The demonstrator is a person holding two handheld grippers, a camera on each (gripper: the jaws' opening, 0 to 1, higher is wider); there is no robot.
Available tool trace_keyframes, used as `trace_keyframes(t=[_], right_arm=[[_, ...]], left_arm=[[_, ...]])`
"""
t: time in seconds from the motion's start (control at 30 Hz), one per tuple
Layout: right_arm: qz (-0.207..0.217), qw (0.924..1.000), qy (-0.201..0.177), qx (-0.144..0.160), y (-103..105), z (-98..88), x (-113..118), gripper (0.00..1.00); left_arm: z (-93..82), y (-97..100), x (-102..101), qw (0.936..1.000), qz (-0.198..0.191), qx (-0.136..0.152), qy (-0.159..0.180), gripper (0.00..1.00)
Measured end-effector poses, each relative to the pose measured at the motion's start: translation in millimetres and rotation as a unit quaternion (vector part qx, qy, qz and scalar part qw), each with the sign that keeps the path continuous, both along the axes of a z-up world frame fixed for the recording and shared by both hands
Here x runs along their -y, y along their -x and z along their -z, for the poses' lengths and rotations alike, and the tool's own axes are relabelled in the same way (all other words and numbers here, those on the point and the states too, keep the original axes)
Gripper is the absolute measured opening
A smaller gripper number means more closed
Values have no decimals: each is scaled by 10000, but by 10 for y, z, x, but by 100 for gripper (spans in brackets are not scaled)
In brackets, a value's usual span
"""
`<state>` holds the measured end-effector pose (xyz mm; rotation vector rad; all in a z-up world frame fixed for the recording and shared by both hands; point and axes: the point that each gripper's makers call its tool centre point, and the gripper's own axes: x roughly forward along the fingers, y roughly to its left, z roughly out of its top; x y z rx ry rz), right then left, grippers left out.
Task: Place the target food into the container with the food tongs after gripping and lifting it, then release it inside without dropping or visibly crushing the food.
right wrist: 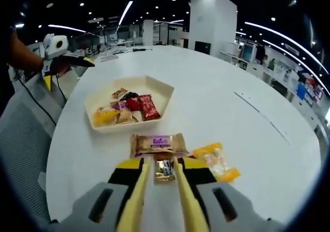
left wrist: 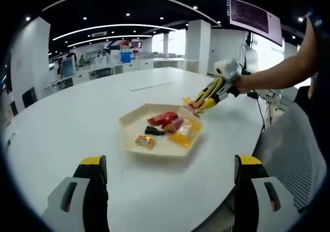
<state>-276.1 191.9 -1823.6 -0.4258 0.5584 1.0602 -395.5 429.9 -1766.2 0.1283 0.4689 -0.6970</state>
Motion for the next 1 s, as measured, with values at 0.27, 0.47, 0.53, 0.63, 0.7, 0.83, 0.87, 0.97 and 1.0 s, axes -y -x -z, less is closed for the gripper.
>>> trace_keyframes(t=[0.27, 0.47, 0.53, 0.63, 0.7, 0.83, 0.87, 0.97, 1.0], right_arm=[[65, 9998, 173, -40, 11, 72, -16, 25], [87, 9998, 169, -47, 23, 80, -10, 24], [84, 9998, 190, -41, 22, 79, -14, 23], [90, 9997, 226, -47, 29, 82, -11, 21], [138, 9996, 229, -88, 29, 80, -13, 20], [182, 9993, 311, -86, 27, 77, -15, 20], [197, 9992, 326, -91, 24, 75, -9, 20], [268, 9993, 232, -145, -2, 21, 13, 20], [272, 9993, 235, -136, -5, 1, 24, 20]], left_arm=[[-8, -1, -2, 10000, -12, 4, 10, 100], [-11, -4, -4, 10000, -19, 10, 25, 100], [-8, -2, -2, 10000, -11, 7, 17, 100], [-8, -2, -3, 10000, -12, 9, 17, 100], [-5, -4, -5, 10000, -13, 9, 15, 100], [-9, -5, -6, 10000, -14, 14, 15, 100], [-9, -5, -5, 10000, -15, 13, 15, 100], [-5, -4, 0, 10000, 2, 14, 7, 100], [-5, -3, 2, 10000, 6, 12, 9, 100]])
